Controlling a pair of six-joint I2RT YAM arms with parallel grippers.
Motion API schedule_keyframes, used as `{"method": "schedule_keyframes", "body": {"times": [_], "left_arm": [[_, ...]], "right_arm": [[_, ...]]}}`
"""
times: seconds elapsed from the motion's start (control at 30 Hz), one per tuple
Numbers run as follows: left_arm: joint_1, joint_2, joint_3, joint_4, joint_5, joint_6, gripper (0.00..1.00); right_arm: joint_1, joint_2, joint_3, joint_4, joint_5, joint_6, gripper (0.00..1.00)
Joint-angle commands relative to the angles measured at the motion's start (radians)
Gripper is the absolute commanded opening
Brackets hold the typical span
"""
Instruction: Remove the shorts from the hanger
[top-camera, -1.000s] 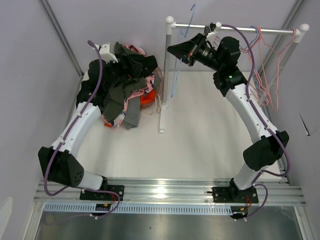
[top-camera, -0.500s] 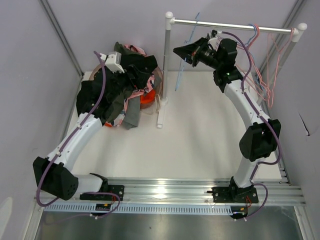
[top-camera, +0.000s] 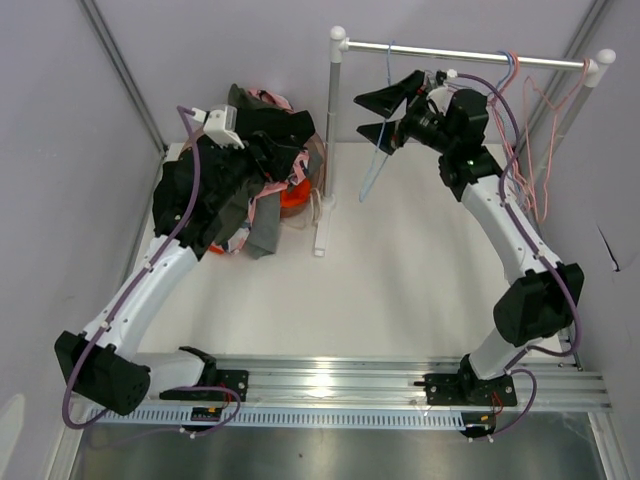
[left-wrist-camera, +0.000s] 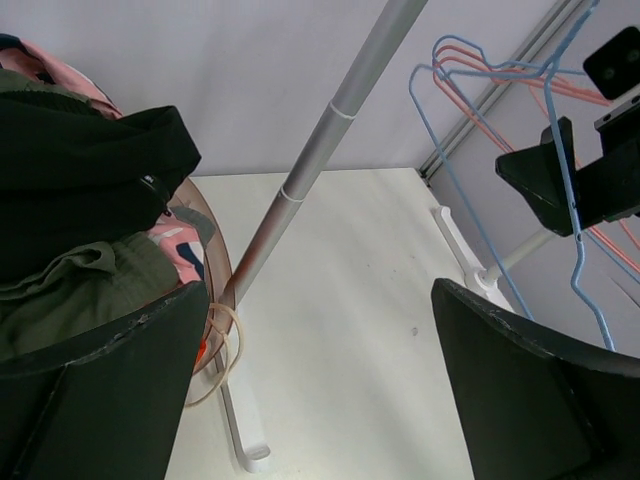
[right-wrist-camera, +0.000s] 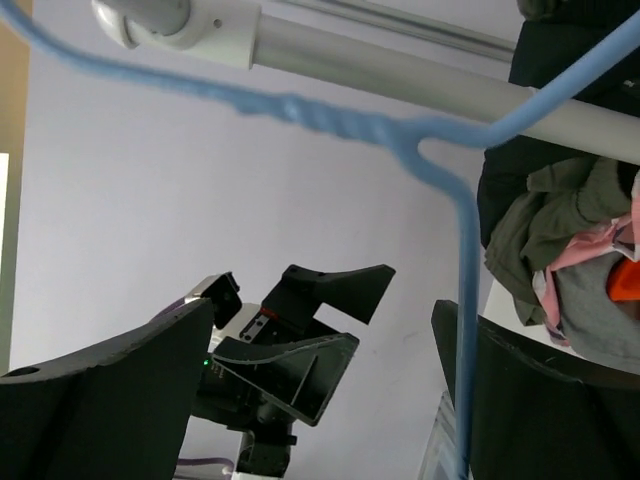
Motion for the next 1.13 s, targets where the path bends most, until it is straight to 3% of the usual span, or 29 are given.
{"method": "schedule_keyframes", "body": {"times": [0.0, 0.2, 0.6, 0.83, 0.93, 1.1], "left_arm": [[-0.006, -0.065, 0.002, 0.005, -0.015, 0.024, 0.99], [-0.006, -0.116, -0.002, -0.06, -0.024, 0.041, 0.99], [-0.008, -0.245, -0.073, -0.174, -0.03, 0.078, 0.99], [-0.014, -0.41, -0.145, -0.307, -0.142, 0.136, 0.99], [-0.015, -0.495, -0.176, -0.314, -0.182, 0.146, 0.99], [-0.014, -0.498, -0.136, -0.368, -0.2, 0.173, 0.99]], "right_arm": [[-0.008, -0.128, -0.043, -0.111, 0.06, -0.101, 0.99], [-0.016, -0.288, -0.142, -0.493, 0.358, -0.317, 0.99], [0.034, -0.642, -0.352, -0.88, 0.892, -0.48, 0.99], [0.199, -0.998, -0.41, -0.783, 0.815, -0.583, 0.99], [0.199, -1.107, -0.328, -0.752, 0.817, -0.601, 0.99], [0.138, -1.15, -0.252, -0.764, 0.795, -0.706, 0.99]]}}
